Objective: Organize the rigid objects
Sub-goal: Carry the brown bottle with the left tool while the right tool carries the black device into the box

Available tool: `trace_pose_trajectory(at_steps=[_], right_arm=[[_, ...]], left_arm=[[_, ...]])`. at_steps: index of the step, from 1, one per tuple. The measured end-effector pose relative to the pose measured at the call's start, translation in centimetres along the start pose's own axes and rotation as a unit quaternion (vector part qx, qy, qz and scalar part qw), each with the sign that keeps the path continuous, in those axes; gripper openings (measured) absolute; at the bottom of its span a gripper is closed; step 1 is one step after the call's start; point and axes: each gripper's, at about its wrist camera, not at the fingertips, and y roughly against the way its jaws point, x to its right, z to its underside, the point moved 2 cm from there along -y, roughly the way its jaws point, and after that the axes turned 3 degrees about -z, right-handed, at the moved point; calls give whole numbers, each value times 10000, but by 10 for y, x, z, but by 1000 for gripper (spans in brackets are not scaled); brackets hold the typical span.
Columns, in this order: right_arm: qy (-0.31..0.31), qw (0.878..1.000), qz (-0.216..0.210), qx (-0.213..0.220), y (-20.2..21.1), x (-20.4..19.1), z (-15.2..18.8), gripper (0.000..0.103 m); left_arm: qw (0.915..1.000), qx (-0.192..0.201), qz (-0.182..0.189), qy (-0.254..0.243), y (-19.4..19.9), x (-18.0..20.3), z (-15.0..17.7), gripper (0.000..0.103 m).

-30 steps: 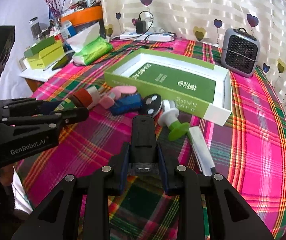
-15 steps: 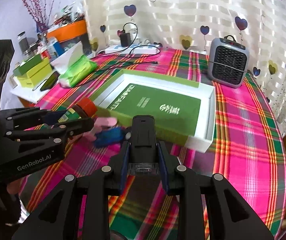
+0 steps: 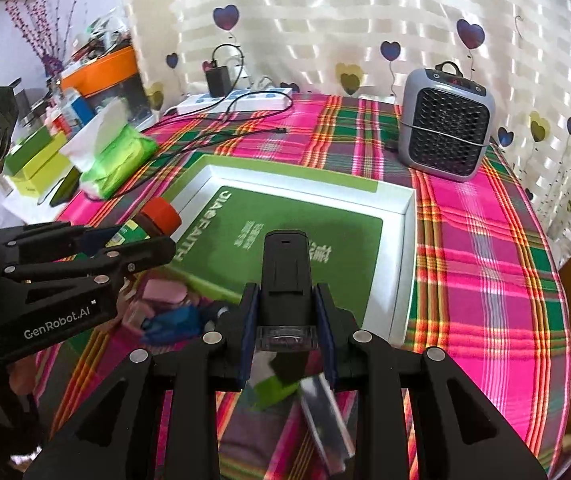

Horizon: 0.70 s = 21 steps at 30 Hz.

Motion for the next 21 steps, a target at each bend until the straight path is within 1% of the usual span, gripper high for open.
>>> trace_pose_trajectory(at_steps=[4,8,11,14,18,21], right_arm=[[-99,9999,104,-20,-8,9,-9,28],[-226,9995,210,-40,-17,20,-17,28],[-313,9990,300,-101,-26,29,-22,28],[-383,9984,379,-141,-35,36,-27,28],[-451,9975,505,-211,-47,46,-31,28],[-484,9971,540,-252,-53,50,-33,28]], left_arm=[[9999,-49,0,122,-14,-5,-12,31],[9999,-38,-156,27,-27,-8,-19,31],[9998,-126,-111,96,-39,-13,-25,31],[9998,-158,-139,60,-49,-14,-29,31],[9998,-214,-56,29,-59,-15,-34,31],[9997,-209,-129,-14,-64,-15,-36,31]])
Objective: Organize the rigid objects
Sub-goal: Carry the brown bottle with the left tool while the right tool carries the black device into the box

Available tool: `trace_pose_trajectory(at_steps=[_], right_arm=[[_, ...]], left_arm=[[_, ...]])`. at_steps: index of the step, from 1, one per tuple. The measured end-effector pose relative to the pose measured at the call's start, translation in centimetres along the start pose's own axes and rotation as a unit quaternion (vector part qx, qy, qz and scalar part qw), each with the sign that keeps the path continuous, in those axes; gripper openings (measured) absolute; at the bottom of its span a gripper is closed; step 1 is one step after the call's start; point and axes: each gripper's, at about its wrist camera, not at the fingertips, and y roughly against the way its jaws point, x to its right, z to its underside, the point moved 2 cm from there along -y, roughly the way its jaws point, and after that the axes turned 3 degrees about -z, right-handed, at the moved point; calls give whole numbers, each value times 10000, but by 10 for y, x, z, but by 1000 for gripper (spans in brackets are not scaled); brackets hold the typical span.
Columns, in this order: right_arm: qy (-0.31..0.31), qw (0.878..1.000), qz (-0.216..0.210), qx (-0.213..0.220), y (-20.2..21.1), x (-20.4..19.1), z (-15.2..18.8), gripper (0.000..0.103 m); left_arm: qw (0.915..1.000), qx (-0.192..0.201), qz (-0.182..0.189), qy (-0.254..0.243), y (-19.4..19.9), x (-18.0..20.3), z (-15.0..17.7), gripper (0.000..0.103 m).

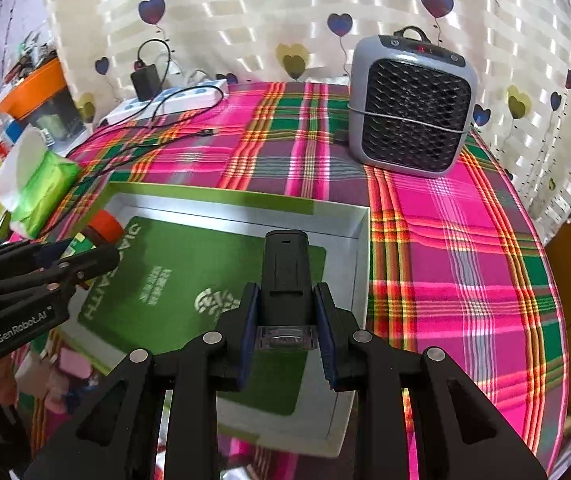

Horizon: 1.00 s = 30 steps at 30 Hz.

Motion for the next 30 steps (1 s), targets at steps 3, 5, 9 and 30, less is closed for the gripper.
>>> trace_pose_trajectory(at_steps=[3,5,9,30], right_arm=[[0,10000,40,-27,-5,0,-2,28],[4,10000,55,-46,-9,0,-3,28],[-7,10000,64,-69,-15,0,-6,28],[-9,9999,70,-125,-26,-2,-6,28]], left_arm=[[10000,-36,13,8,-6,-1,-2,31],[10000,-47,-15,26,-9,-2,-3,31],[9999,-102,-66,7,-16,-5,-5,31],[9989,-248,-289,-255,-26,1,-5,31]])
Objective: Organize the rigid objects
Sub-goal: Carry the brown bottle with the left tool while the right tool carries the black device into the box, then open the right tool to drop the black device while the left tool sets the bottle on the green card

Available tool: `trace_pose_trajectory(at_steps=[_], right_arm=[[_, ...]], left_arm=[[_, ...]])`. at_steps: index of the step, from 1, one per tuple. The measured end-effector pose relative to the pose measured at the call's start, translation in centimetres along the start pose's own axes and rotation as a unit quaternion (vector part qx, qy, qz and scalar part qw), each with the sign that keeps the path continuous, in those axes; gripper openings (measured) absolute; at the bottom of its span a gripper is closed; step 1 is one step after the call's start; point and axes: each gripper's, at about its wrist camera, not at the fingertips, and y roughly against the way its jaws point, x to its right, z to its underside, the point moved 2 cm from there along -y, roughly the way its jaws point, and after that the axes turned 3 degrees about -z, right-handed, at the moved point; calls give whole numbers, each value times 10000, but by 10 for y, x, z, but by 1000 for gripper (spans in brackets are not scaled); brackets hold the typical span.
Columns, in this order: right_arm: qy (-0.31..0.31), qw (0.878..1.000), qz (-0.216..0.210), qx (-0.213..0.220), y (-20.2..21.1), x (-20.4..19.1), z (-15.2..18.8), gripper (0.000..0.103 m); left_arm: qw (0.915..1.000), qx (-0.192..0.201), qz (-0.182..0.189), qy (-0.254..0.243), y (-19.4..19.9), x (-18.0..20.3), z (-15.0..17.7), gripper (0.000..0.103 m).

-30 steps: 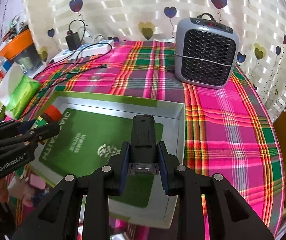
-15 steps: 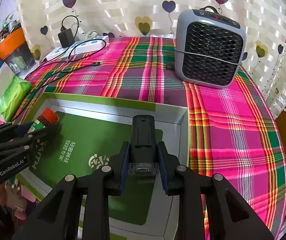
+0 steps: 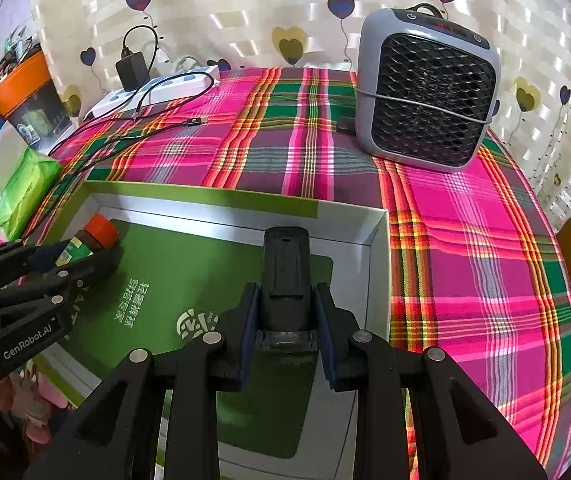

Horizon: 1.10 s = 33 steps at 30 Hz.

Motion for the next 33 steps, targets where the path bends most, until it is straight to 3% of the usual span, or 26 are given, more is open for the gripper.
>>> trace_pose_trajectory(at_steps=[6,12,23,33], right_arm=[[-67,9999,-97,25,0,1,0,31],[-105,9997,-191,140,5,-2,0,49],[-64,9989,-277,366,27,-10,8,49],[-75,9974,-352,630,66,-15,30,49]], left_arm=[[10000,12,61,8,1,0,0,31],[9999,20,104,58,5,-4,2,31],[9989,416,139,174,40,-6,12,31],[9974,665,-16,291,83,-4,44,31]])
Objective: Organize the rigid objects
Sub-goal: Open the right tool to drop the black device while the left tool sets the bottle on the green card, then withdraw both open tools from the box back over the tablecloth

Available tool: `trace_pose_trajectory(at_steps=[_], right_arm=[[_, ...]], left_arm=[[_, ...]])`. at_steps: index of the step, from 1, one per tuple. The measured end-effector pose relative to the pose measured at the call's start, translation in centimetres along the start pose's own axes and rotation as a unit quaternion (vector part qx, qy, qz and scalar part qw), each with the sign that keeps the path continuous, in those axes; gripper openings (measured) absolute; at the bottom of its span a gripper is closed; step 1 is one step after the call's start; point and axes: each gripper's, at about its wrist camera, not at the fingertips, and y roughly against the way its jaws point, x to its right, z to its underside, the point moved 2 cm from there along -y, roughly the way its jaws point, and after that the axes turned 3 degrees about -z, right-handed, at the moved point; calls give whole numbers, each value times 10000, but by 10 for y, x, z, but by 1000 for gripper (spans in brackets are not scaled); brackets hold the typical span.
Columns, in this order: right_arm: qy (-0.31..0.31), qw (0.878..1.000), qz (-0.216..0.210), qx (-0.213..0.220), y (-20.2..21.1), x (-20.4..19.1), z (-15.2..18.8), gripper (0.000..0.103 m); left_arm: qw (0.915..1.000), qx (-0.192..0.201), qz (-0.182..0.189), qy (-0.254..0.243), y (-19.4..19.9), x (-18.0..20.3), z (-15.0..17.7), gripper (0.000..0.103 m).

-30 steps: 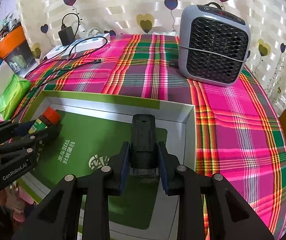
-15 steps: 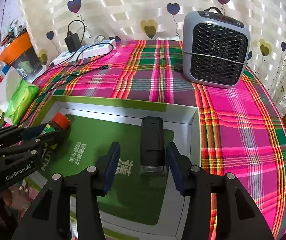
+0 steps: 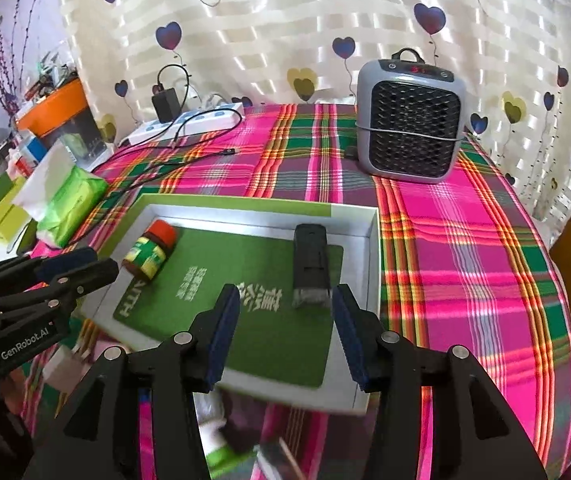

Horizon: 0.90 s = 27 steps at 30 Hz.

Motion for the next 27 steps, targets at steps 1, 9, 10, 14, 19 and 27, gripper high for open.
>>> trace_pose_trajectory(at_steps=[1,9,10,14,19,27], right_arm=[[24,10000,-17,19,3,-1,2,49],[56,9998,-138,132,28,-6,20,49],[83,9998,-137,154,31,-7,23,49],[173,9997,-54,166,38,-8,34,49],[78,9998,-108,136,46,-3,50,49],[110,9999,-37,111,52,0,73,49]], left_arm=[[10000,38,-53,-14,4,0,2,31],[9995,224,-122,160,33,-5,25,31],[9994,272,-150,138,37,-6,29,31],[9992,280,-94,275,47,-10,43,31],[9988,335,-122,345,56,-15,58,31],[9977,552,-176,361,73,-26,74,31]])
